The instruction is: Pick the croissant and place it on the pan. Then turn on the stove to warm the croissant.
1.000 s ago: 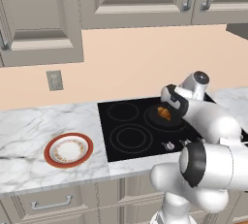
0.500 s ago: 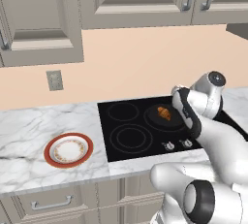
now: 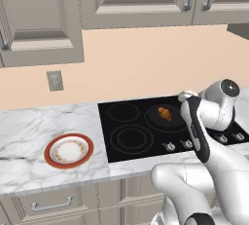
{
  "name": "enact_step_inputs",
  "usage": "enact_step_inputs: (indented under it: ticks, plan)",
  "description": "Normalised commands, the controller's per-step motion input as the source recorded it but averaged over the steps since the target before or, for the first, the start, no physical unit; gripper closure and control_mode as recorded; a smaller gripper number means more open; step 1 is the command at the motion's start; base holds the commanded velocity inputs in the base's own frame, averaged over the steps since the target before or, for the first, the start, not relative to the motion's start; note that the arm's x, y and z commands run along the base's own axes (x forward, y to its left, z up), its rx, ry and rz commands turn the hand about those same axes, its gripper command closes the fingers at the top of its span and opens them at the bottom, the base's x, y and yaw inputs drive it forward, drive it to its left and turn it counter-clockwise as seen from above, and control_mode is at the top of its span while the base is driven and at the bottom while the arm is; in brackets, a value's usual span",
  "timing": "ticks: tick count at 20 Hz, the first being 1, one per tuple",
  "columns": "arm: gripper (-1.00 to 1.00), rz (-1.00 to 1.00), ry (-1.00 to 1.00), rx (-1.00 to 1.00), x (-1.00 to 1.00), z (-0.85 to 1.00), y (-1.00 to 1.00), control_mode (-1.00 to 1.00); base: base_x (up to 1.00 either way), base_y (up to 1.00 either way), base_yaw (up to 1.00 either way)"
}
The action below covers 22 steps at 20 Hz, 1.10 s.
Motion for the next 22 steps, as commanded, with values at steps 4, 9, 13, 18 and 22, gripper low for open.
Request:
enact_step_inputs:
  ticks: [4, 9, 13, 18, 22]
  plan:
    - [-1.00, 0.00, 0.02, 0.00, -0.30, 0.10, -0.11, -1.00, 0.00, 0.00, 0.00]
    - [-1.00, 0.00, 0.06, 0.03, -0.33, 0.02, -0.24, -1.00, 0.00, 0.00, 0.00]
    - [-1.00, -0.03, 0.05, 0.05, -0.36, 0.00, -0.24, -1.00, 0.00, 0.00, 0.00]
    - [-1.00, -0.05, 0.10, 0.02, -0.15, 0.00, -0.11, -1.00, 0.00, 0.00, 0.00]
    - [-1.00, -0.02, 0.11, 0.00, 0.00, 0.00, 0.00, -1.00, 0.00, 0.00, 0.00]
